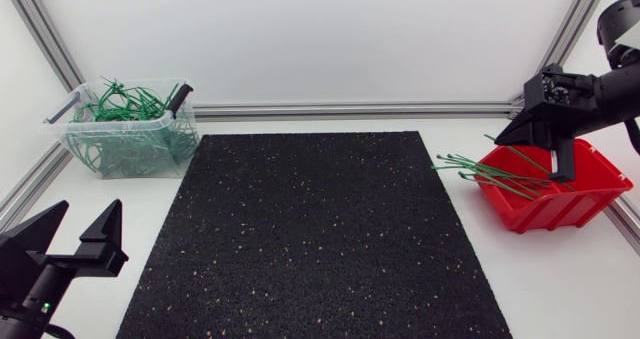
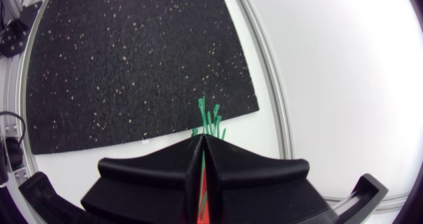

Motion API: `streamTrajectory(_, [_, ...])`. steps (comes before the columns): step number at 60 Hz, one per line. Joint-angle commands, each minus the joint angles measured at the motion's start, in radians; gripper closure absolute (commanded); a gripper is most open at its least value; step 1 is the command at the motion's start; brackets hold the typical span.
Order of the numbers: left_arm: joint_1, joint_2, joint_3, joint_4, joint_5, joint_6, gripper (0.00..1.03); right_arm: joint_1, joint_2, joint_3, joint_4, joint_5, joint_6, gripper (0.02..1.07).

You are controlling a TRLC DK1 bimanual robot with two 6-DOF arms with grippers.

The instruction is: Take a green cable tie from the red box, thread the tail through the head to close it, then place it in the transparent bin on the left.

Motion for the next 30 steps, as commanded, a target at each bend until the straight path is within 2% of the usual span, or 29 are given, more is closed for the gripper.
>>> streamTrajectory(1, [-0.003,-0.006,-0.039,-0.020,-0.005,-0.019,0.03,0.009,-0.025,0.079,-0.053,-0.051,0.060,1.01])
streamTrajectory(14, [0.006,-0.006,-0.039,-0.022,-0.006,-0.016,0.03,0.043,-0.025,0.276,-0.211,-0.215,0.261,1.01])
streamTrajectory(30, [0.006,-0.006,-0.039,-0.022,-0.006,-0.016,0.03,0.127,0.016,0.398,-0.354,-0.327,0.464,1.01])
